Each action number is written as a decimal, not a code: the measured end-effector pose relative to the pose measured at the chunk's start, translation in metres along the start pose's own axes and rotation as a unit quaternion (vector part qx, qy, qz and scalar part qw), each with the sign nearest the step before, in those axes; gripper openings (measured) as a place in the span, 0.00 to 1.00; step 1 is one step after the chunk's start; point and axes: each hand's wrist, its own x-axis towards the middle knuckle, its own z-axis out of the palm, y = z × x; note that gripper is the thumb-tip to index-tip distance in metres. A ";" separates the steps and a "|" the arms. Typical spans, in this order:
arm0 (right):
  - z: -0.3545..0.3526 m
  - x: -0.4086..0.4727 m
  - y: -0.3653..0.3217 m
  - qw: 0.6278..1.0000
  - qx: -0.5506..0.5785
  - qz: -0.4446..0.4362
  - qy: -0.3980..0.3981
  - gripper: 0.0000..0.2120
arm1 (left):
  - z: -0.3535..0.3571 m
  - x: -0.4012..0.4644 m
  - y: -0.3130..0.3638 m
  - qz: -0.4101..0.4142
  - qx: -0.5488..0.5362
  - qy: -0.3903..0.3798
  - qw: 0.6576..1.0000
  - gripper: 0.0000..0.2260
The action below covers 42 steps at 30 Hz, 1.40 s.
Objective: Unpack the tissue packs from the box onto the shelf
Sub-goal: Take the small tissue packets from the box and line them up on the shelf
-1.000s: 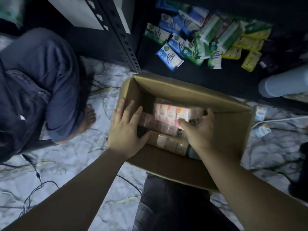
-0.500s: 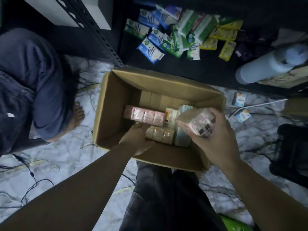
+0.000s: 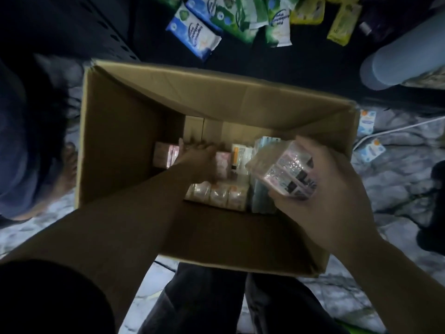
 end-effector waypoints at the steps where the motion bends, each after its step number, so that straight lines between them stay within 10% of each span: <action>1: 0.001 0.000 0.000 1.000 -0.005 -0.004 -0.001 0.44 | -0.005 -0.001 0.001 -0.007 -0.009 -0.005 1.000 0.43; 20: -0.161 -0.005 -0.135 0.994 0.083 0.062 -0.036 0.46 | -0.159 -0.255 0.043 0.050 -0.305 0.324 0.894 0.28; 31: -0.390 -0.049 -0.283 0.996 0.070 -0.039 -0.025 0.45 | -0.334 -0.480 0.114 0.131 -0.299 0.424 0.845 0.28; 42: -0.598 -0.098 -0.386 0.956 0.136 -0.209 0.152 0.38 | -0.504 -0.676 0.203 0.254 -0.236 0.577 0.739 0.26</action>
